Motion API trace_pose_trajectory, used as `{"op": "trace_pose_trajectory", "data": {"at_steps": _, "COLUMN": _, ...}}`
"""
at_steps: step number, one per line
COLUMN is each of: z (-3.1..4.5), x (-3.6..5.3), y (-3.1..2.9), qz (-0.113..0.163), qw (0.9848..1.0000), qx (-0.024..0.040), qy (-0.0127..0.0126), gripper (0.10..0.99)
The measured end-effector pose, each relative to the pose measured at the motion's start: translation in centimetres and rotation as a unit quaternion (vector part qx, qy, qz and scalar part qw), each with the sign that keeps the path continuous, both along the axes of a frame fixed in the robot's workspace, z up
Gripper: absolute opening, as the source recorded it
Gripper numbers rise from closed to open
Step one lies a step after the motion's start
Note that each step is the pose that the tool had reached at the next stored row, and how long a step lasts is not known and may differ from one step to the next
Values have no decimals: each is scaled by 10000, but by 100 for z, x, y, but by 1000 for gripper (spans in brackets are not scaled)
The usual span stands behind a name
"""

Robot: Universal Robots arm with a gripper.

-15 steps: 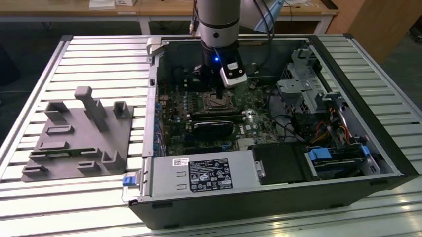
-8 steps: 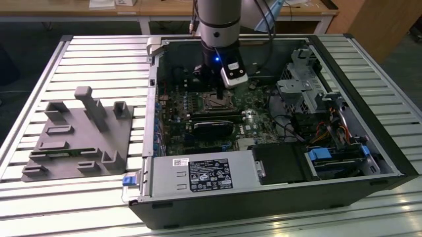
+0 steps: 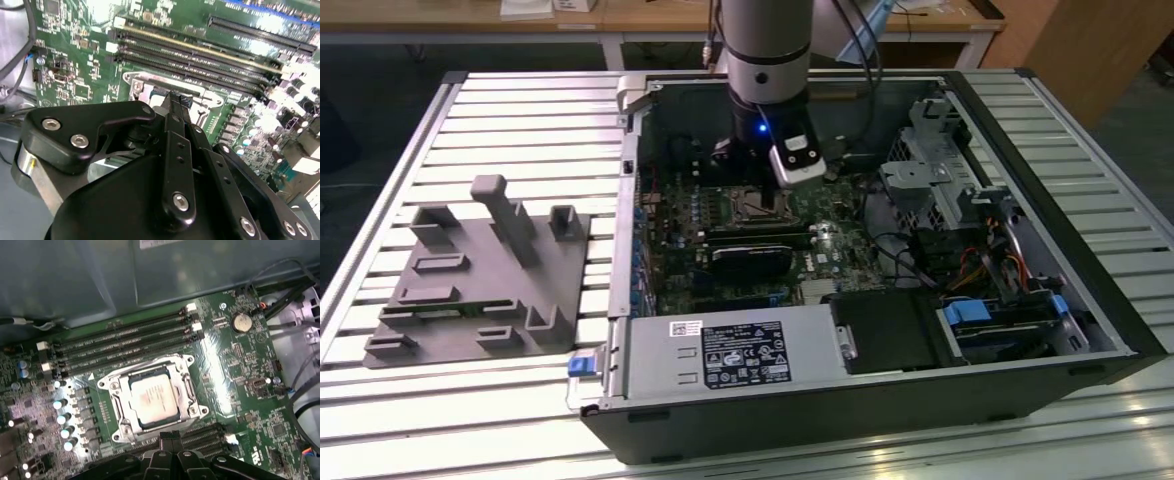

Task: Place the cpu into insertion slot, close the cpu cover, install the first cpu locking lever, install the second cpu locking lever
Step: 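Install the second cpu locking lever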

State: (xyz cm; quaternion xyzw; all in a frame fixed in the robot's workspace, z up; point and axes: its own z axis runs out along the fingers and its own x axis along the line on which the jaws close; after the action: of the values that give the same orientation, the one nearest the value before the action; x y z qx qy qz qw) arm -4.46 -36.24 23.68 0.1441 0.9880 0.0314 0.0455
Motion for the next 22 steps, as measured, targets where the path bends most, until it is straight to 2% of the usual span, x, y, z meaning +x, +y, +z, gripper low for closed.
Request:
{"op": "trace_pose_trajectory", "data": {"at_steps": 7, "z": -2, "x": 1, "y": -84, "qz": 18, "qw": 10000, "qx": 0, "qy": 0, "gripper": 106}}
{"op": "trace_pose_trajectory", "data": {"at_steps": 11, "z": -13, "x": -3, "y": -91, "qz": 238, "qw": 9997, "qx": 1, "qy": 0, "gripper": 106}}
{"op": "trace_pose_trajectory", "data": {"at_steps": 18, "z": -40, "x": -13, "y": -97, "qz": 684, "qw": 9977, "qx": -1, "qy": 0, "gripper": 106}}
{"op": "trace_pose_trajectory", "data": {"at_steps": 22, "z": -81, "x": -34, "y": -107, "qz": 872, "qw": 9962, "qx": 3, "qy": 0, "gripper": 106}}
